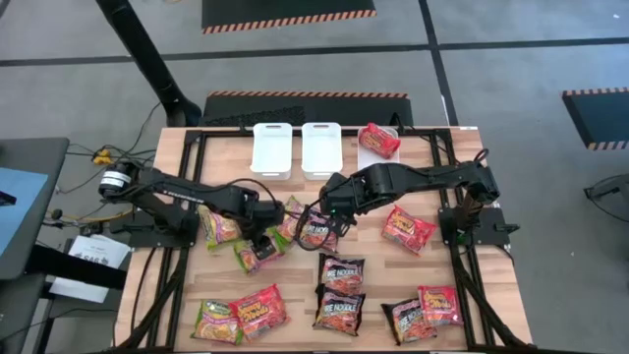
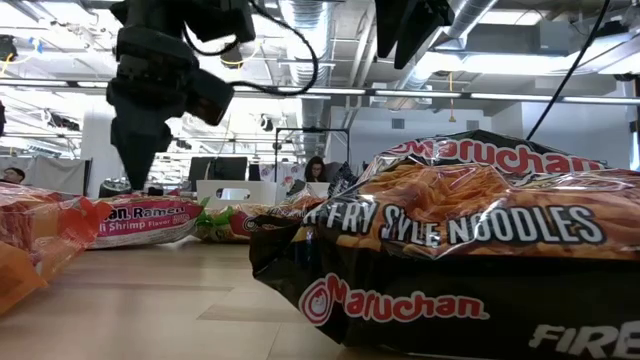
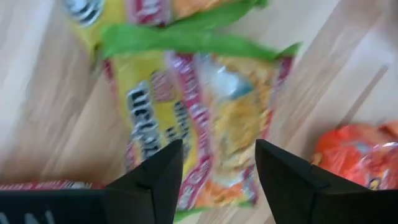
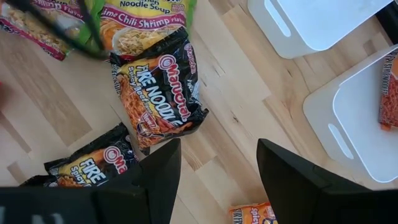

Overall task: Sort Maruchan noodles
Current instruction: Put the green noodle pack into the left white bin

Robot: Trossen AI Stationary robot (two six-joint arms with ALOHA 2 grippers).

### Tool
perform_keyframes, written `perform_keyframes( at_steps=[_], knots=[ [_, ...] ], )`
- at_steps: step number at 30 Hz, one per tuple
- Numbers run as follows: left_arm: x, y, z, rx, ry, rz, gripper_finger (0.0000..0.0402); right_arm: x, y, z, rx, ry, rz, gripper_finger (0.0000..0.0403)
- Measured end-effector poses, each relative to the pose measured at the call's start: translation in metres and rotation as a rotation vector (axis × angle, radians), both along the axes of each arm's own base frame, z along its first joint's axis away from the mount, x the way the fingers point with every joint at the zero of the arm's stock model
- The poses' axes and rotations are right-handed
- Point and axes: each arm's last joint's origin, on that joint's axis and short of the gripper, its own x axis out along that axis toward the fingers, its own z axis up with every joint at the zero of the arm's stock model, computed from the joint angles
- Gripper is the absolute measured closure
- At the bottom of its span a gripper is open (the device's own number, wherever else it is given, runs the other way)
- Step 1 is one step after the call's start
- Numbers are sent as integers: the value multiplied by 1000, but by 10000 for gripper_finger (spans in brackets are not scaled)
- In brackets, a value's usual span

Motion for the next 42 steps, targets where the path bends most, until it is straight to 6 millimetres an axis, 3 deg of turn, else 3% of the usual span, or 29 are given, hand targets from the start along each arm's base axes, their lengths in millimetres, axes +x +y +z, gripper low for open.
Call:
perform_keyframes(
  at_steps=[11, 18, 25, 29, 37, 42],
  knots=[
    [2, -24, -15, 75, 24, 21, 216, 0, 0, 0, -3, 5, 3, 168],
    [9, -28, -34, 99, 92, 21, 216, 0, 0, 0, -2, 4, 0, 168],
    [8, -26, -39, 217, 124, 78, 224, 0, 0, 0, -1, 0, -1, 168],
    [9, -25, -43, 255, 128, 52, 262, 0, 0, 0, -2, -1, -1, 168],
    [11, -26, -43, 270, 103, 8, 386, 0, 0, 0, -5, -5, -3, 168],
    [10, -29, -38, 251, 114, -34, 398, 1, -1, 0, -8, -9, -8, 168]
  ],
)
